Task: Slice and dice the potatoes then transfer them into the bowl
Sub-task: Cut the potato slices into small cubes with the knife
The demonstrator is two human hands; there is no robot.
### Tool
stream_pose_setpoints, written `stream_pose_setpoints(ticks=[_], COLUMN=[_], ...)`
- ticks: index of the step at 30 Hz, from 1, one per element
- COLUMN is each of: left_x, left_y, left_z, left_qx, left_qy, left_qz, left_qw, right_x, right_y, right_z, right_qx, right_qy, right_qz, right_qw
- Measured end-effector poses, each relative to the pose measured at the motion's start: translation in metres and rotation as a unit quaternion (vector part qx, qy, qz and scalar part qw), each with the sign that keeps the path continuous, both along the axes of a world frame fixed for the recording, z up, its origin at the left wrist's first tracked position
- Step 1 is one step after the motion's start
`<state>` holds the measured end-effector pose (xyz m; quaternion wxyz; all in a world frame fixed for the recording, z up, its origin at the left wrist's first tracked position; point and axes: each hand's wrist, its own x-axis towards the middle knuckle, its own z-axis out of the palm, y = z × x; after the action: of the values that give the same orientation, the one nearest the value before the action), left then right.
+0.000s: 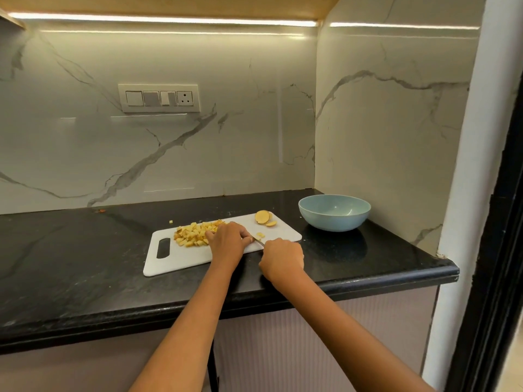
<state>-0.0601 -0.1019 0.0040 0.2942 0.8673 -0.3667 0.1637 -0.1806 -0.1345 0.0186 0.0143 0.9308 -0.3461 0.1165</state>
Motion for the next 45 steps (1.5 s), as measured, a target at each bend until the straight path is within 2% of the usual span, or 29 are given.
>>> stream_pose_setpoints(ticks=[6,11,14,17,20,22,24,30,33,36,38,41,45], left_x=[0.003,0.006,0.01,0.016,0.018,0.025,0.035,0.055,0.05,0.042,0.041,0.049,0.056], left_y=[0.0,-0.008,-0.014,-0.019,-0.021,-0.021,-0.019,-0.016,-0.025,-0.036,-0.038,-0.03,-0.02], left_z=[-0.005,-0.002,-0.003,-0.005,0.0,0.003,0.006,0.008,0.006,0.005,0.007,0.01,0.011], left_qx=[-0.004,0.011,0.013,0.01,0.097,0.146,0.158,0.072,0.038,0.113,0.15,0.17,0.109], left_qy=[-0.002,-0.025,-0.03,-0.035,-0.036,-0.069,-0.104,-0.128,-0.095,-0.08,-0.081,-0.099,-0.085], left_qz=[-0.007,0.005,0.005,-0.086,-0.13,-0.119,-0.096,-0.025,-0.095,-0.144,-0.126,-0.047,0.014], left_qw=[1.0,1.0,0.999,0.996,0.986,0.98,0.977,0.989,0.99,0.98,0.977,0.979,0.99], right_x=[-0.001,-0.001,0.003,0.011,0.023,0.032,0.039,0.067,0.079,0.081,0.08,0.079,0.083], right_y=[-0.014,-0.031,-0.04,-0.048,-0.053,-0.054,-0.059,-0.089,-0.099,-0.107,-0.112,-0.12,-0.126], right_z=[-0.003,-0.003,-0.004,-0.005,-0.002,-0.002,0.0,0.005,0.003,0.002,0.004,0.007,0.008], right_qx=[0.017,0.114,0.134,0.138,0.16,0.149,0.124,0.124,0.119,0.117,0.121,0.131,0.166], right_qy=[-0.066,-0.163,-0.192,-0.242,-0.301,-0.326,-0.341,-0.387,-0.382,-0.389,-0.403,-0.437,-0.488], right_qz=[0.001,-0.027,-0.027,-0.029,-0.024,-0.015,-0.008,-0.008,0.002,0.017,0.02,0.013,0.017], right_qw=[0.998,0.98,0.972,0.96,0.94,0.934,0.932,0.914,0.916,0.913,0.907,0.89,0.857])
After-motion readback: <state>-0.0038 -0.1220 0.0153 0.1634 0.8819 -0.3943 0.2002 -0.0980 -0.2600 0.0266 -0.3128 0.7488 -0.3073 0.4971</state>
